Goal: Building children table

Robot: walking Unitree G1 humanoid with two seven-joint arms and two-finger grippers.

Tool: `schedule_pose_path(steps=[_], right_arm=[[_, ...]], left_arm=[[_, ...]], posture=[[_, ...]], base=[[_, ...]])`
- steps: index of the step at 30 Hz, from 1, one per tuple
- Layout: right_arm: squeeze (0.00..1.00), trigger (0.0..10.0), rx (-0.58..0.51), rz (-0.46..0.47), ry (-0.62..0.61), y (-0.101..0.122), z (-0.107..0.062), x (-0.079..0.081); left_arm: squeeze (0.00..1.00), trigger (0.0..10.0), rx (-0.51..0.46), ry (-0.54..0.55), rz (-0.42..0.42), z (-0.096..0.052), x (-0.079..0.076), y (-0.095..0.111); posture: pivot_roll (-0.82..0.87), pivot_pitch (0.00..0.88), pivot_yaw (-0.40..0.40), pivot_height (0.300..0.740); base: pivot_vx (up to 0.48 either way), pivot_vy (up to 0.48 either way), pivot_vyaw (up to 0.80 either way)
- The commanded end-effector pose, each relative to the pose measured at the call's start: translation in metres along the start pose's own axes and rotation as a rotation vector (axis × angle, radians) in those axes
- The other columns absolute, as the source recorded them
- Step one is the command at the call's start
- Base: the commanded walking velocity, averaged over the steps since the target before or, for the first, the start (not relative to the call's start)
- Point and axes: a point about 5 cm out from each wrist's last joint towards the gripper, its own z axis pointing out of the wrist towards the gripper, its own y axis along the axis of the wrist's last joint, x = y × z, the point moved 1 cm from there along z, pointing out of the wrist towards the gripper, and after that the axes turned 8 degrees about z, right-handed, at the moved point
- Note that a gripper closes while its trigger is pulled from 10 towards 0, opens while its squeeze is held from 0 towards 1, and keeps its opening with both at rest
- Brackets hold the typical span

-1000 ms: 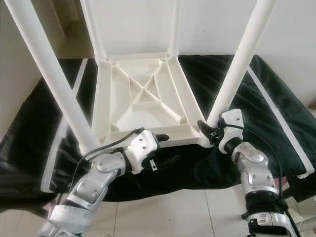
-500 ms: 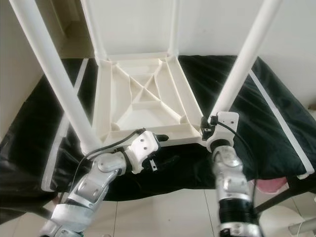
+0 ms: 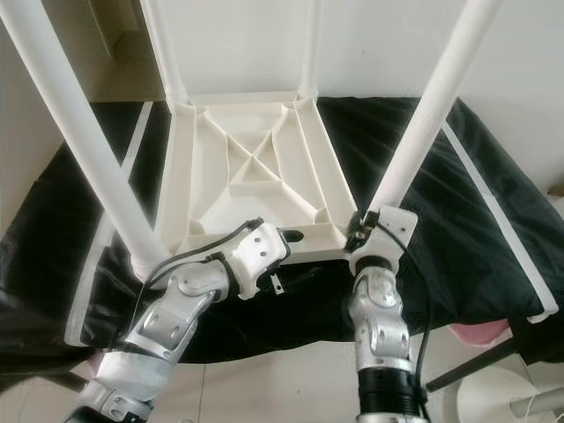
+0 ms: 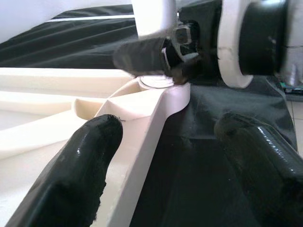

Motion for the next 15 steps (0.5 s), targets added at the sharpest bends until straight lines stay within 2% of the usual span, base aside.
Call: schedule_pose_path(steps=[1, 7, 11, 12, 13, 14, 15], right_arm=[[1.0, 10.0, 0.004, 0.021, 0.039, -0.002, -0.003, 0.004], [1.0, 10.0, -0.025, 0.013, 0.063, 0.004, -0.005, 0.003], [1.0, 10.0, -0.039, -0.004, 0.119, 0.006, -0.016, -0.002], [0.78, 10.0, -0.04, -0.018, 0.153, 0.006, -0.023, -0.004], [0.78, 10.0, -0.04, -0.018, 0.153, 0.006, -0.023, -0.004], [0.0, 10.0, -0.038, -0.035, 0.192, 0.006, -0.03, -0.005], [0.0, 10.0, -0.038, -0.035, 0.192, 0.006, -0.03, -0.005]], left_arm=[[0.0, 10.0, 0.02, 0.141, -0.005, -0.002, 0.007, -0.002], [0.0, 10.0, 0.008, 0.141, -0.015, -0.003, 0.007, -0.001], [0.0, 10.0, -0.037, 0.112, -0.061, -0.008, 0.003, 0.003], [0.0, 10.0, -0.07, 0.094, -0.097, -0.012, 0.0, 0.006], [0.0, 10.0, -0.07, 0.094, -0.097, -0.012, 0.0, 0.006], [0.0, 10.0, -0.095, 0.074, -0.134, -0.016, -0.002, 0.009], [0.0, 10.0, -0.095, 0.074, -0.134, -0.016, -0.002, 0.009]], posture=[[-0.08, 0.091, 0.004, 0.74], [-0.08, 0.091, 0.003, 0.74], [-0.08, 0.092, 0.0, 0.74], [-0.08, 0.094, 0.001, 0.74], [-0.08, 0.094, 0.001, 0.74], [-0.08, 0.095, 0.001, 0.74], [-0.08, 0.095, 0.001, 0.74]], base=[[0.0, 0.0, 0.0], [0.0, 0.0, 0.0], [0.0, 0.0, 0.0], [0.0, 0.0, 0.0], [0.0, 0.0, 0.0], [0.0, 0.0, 0.0], [0.0, 0.0, 0.0]])
